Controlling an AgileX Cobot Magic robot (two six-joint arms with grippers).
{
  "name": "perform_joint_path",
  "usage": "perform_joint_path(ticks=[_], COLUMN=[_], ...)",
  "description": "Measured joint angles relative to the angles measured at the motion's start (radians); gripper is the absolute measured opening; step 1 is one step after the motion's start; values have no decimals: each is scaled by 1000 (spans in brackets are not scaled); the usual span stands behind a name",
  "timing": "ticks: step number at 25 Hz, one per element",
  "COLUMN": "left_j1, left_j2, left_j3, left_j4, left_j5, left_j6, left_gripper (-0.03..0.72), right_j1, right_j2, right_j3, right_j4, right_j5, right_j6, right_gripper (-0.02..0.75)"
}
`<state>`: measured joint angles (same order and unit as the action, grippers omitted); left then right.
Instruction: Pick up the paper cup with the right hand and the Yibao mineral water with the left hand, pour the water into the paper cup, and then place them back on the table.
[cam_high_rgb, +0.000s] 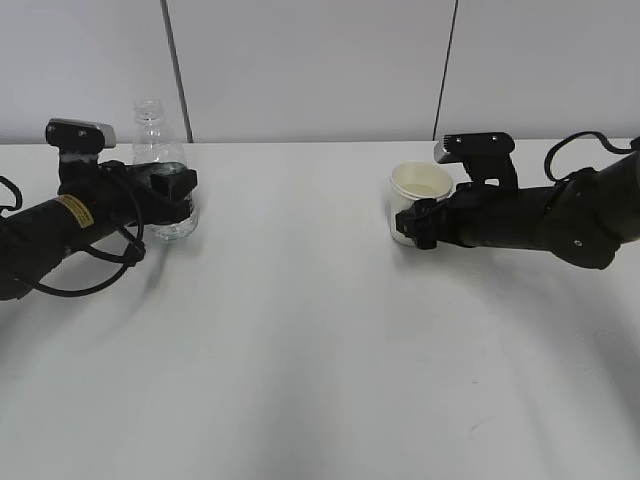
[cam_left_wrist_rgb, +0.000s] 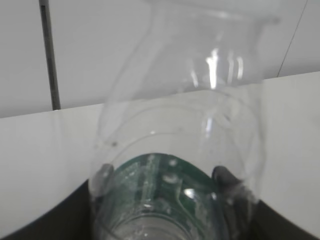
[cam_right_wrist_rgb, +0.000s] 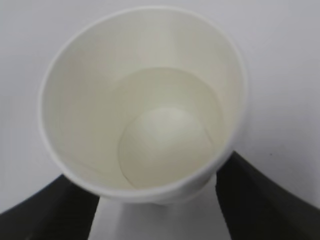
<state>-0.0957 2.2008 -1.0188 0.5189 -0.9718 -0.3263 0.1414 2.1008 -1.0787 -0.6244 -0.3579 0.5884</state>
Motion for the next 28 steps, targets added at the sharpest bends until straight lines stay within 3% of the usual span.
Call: perform_joint_path(ticks=[9, 28], left_j1=[0, 0], left_j2=[0, 0], left_j3=[0, 0], left_j4=[-2, -19], left_j5=[0, 2], left_j6=[0, 0], left_gripper=[375, 375], right_j1=[0, 0], right_j2=[0, -43], right_j3=[0, 0], right_j4=[-27, -281], right_j5=[3, 50], right_j6=[49, 250], right_gripper=[587, 586])
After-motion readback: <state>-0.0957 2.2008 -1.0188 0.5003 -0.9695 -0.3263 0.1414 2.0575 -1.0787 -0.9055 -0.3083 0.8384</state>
